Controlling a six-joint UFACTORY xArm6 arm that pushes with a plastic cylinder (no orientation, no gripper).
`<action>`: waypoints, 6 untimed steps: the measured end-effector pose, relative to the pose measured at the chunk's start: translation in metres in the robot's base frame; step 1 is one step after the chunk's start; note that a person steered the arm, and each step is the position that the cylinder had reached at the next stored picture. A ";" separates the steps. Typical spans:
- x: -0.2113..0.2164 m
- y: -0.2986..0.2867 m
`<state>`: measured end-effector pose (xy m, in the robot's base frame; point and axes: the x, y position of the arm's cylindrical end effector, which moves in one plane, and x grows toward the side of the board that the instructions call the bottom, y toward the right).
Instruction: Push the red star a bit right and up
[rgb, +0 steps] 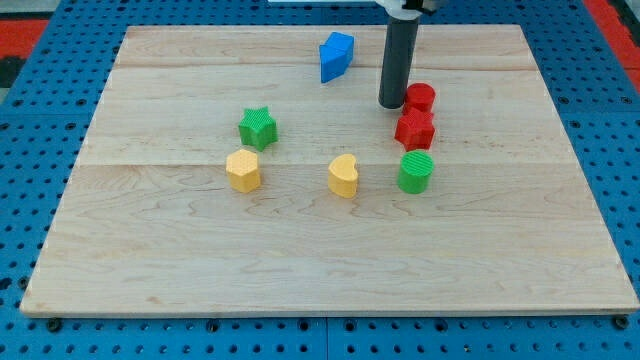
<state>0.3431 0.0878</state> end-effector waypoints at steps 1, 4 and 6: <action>-0.012 -0.014; 0.071 0.009; 0.050 0.030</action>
